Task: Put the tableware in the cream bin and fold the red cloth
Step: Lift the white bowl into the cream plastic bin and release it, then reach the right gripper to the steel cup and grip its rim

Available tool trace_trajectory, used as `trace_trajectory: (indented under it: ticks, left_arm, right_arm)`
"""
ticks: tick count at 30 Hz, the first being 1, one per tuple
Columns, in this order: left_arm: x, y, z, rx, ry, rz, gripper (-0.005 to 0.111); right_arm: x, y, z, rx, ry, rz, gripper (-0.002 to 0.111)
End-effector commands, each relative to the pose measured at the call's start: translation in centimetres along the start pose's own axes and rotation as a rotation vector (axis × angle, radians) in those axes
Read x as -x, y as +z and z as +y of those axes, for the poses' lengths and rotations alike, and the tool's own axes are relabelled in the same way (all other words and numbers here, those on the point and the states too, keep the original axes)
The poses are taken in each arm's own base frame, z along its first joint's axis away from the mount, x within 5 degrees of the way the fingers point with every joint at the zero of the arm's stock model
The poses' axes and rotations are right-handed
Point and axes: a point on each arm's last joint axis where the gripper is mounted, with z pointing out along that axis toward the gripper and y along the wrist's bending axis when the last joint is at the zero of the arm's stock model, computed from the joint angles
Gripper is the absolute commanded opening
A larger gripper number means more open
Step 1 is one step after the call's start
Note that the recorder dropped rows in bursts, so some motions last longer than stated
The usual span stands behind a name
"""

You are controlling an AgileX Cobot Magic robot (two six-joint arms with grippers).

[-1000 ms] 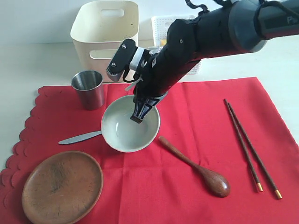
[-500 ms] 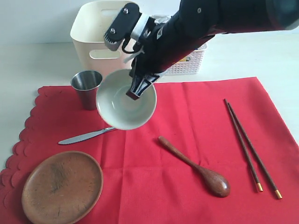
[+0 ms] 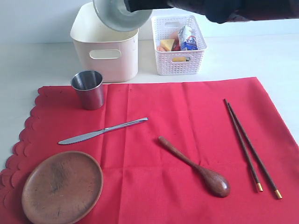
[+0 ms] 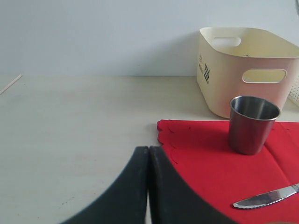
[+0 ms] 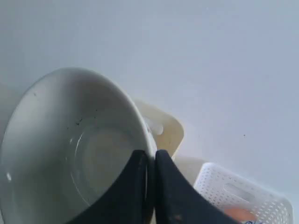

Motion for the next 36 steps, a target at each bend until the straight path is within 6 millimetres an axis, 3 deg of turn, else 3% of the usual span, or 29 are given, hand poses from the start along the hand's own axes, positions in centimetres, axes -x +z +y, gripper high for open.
trace_trajectory:
  ticks: [1,6,11,15,23,30,36]
  left_arm:
    - [0.2,-0.1,0.0,-0.004,0.0,-0.015,0.003]
    - [0.2,-0.1,0.0,-0.004,0.0,-0.015,0.003]
    - [0.2,-0.1,0.0,-0.004,0.0,-0.015,0.003]
    - [0.2,-0.1,0.0,-0.004,0.0,-0.015,0.003]
    - [0.2,-0.1,0.0,-0.004,0.0,-0.015,0.003]
    - [0.2,-0.1,0.0,-0.004,0.0,-0.015,0.003]
    - [0.2,-0.1,0.0,-0.004,0.0,-0.015,0.003]
  right_arm:
    - [-1.1,3.6,-0.1,-0.035,0.086,-0.063,0.0]
    - [-2.4,8.1,0.6,-0.015,0.172,-0.038,0.0]
    - [-4.3,10.2,0.9,-0.014,0.171,-0.02,0.001]
    - [-5.2,10.6,1.0,-0.014,0.169,-0.002,0.01]
    - [-5.3,10.6,1.0,-0.016,0.167,-0.005,0.043]
    - [-5.3,10.6,1.0,-0.015,0.165,-0.005,0.047]
    - [-2.2,8.7,0.9,0.027,0.145,0.052,0.047]
